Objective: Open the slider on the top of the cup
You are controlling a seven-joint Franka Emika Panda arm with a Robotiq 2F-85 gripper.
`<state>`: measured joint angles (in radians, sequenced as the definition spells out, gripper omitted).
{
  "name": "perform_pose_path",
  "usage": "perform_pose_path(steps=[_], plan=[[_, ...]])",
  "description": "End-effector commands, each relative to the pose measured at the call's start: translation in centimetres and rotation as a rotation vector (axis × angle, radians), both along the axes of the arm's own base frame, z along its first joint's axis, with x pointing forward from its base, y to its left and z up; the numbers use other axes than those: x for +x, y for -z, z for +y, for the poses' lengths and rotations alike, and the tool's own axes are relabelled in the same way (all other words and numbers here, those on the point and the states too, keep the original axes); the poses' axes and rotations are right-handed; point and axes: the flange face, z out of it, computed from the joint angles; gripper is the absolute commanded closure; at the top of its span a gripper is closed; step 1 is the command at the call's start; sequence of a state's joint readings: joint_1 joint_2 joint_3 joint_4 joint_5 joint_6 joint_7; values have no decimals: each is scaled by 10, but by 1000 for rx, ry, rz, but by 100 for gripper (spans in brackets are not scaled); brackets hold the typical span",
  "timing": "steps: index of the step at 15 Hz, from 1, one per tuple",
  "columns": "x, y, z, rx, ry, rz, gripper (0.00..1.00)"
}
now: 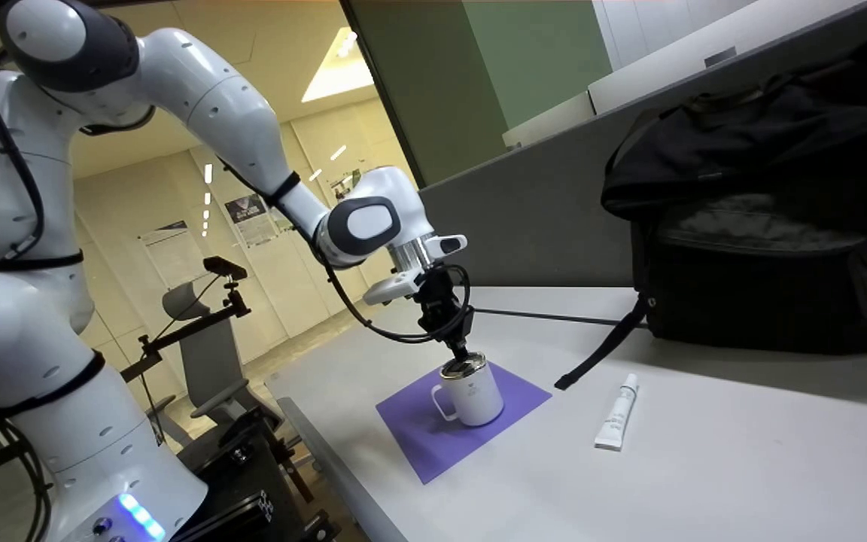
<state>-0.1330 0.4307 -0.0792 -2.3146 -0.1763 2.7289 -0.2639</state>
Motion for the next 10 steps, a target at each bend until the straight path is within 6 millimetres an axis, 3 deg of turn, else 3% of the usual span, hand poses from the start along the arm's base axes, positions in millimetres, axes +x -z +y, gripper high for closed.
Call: perform_pose_path(steps=[1, 4, 5, 6, 10], plan=[[7, -59, -24, 143, -6, 19, 100], [-4, -121, -57, 209, 8, 25, 100], [-8, -138, -67, 214, 14, 26, 74], [-10, -151, -76, 210, 26, 25, 73], [-22, -183, -96, 186, 46, 16, 47]])
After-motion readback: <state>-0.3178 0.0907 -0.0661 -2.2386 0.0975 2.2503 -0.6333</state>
